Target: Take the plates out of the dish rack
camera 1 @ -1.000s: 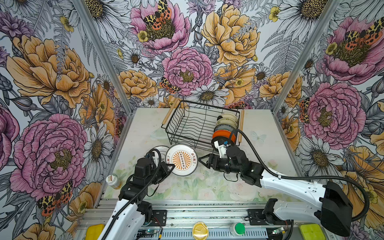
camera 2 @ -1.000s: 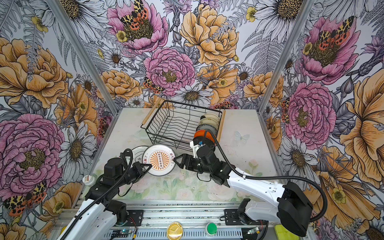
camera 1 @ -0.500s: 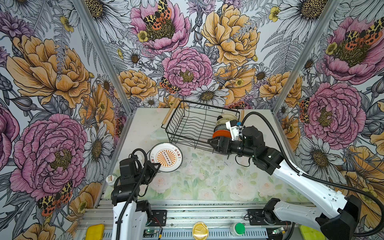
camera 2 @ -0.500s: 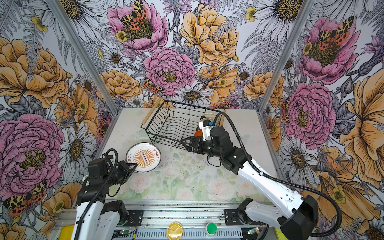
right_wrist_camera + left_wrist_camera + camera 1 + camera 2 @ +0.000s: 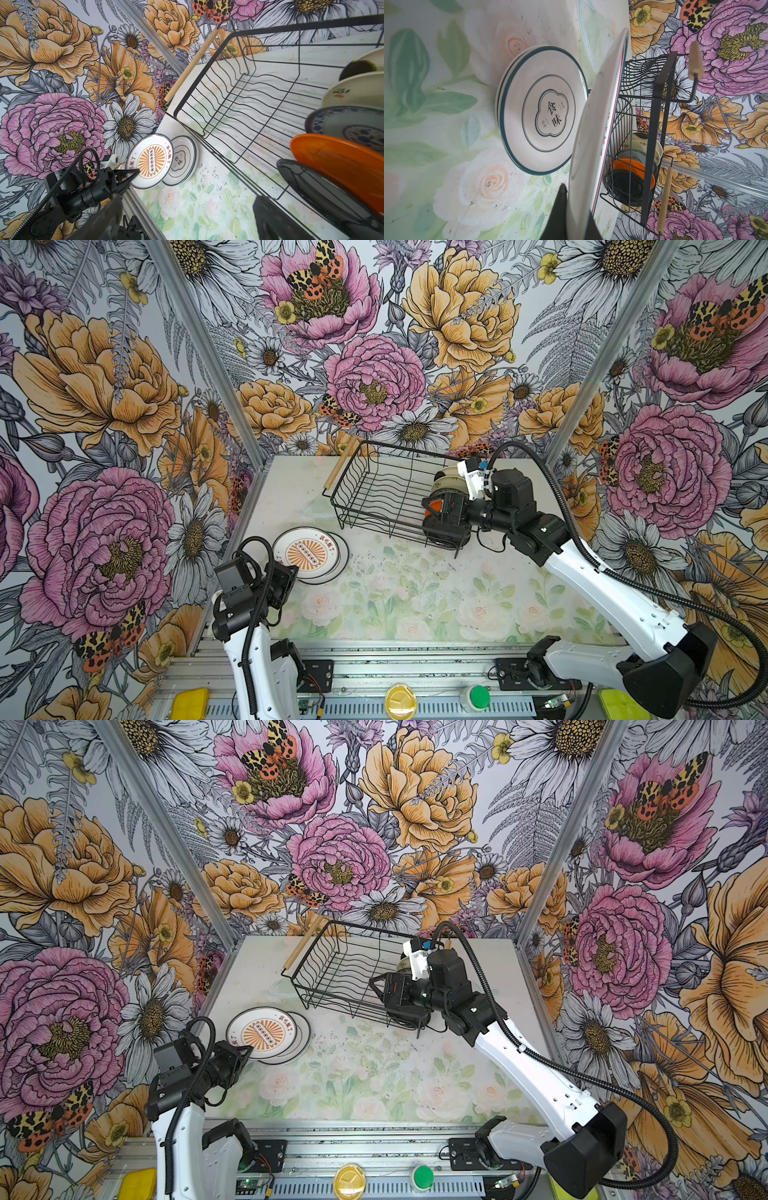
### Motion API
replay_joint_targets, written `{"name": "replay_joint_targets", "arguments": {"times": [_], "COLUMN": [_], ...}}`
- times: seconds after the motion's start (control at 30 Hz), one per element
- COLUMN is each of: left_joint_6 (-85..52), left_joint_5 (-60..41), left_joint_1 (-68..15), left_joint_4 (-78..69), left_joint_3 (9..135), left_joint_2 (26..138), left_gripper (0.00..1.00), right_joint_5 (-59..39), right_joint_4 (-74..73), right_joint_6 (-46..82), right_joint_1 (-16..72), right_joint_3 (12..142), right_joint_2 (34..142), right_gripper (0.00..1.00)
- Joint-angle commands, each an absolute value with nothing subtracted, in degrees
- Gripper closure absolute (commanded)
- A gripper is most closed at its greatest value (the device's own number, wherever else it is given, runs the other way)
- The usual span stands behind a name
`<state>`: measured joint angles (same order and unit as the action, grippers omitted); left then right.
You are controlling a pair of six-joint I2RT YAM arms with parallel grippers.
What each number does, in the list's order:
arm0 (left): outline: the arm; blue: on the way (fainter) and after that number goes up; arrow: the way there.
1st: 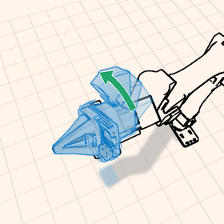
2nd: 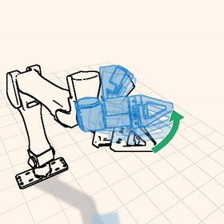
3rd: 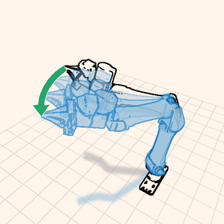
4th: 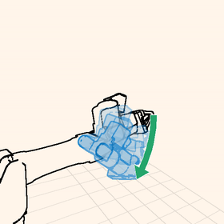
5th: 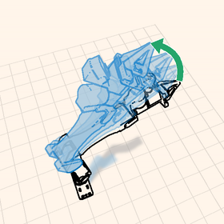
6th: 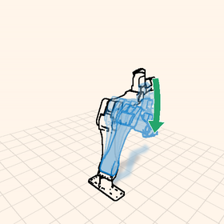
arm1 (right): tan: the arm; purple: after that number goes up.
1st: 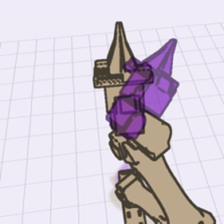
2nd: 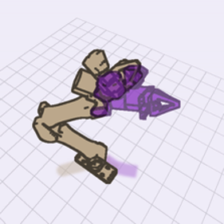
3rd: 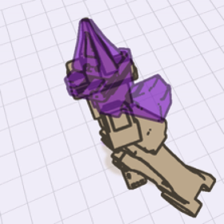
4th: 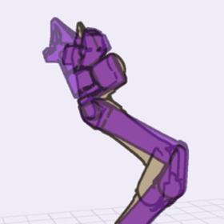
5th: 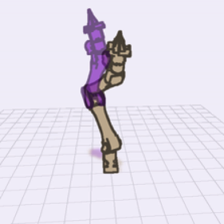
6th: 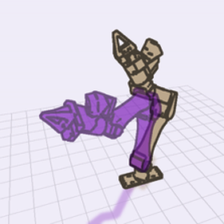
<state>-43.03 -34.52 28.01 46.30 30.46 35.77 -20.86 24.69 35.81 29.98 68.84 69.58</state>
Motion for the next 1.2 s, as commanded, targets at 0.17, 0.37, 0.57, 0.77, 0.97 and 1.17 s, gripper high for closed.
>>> {"name": "replay_joint_targets", "arguments": {"times": [0.17, 0.37, 0.57, 0.77, 0.97, 1.17], "left_joint_6": [-43.9, -48.5, -48.5, -48.4, -47.7, -46.8], "left_joint_5": [-30.1, -23.2, -21.6, -21.7, -21.2, -21.6], "left_joint_1": [24.2, 13.9, 13.0, 13.5, 14.7, 15.7], "left_joint_4": [44.2, 37.0, 36.0, 33.6, 33.5, 32.9], "left_joint_3": [32.6, 32.1, 31.6, 29.1, 27.9, 26.4], "left_joint_2": [39.3, 45.0, 45.4, 46.3, 45.9, 47.1], "left_gripper": [0.98, 0.98, 0.98, 0.97, 0.92, 0.81], "right_joint_5": [-22.2, -23.6, -24.2, -24.4, -24.8, -24.5], "right_joint_4": [25.2, 25.1, 25.1, 25.2, 25.1, 25.3], "right_joint_6": [32.6, 32.5, 32.7, 32.7, 32.8, 32.9], "right_joint_1": [27.5, 26.1, 25.2, 24.9, 24.8, 24.8], "right_joint_3": [68.1, 67.0, 65.4, 64.8, 64.0, 63.1], "right_joint_2": [69.6, 68.5, 67.1, 66.9, 67.1, 67.1], "right_gripper": [0.01, 0.01, 0.01, 0.01, 0.01, 0.01]}}
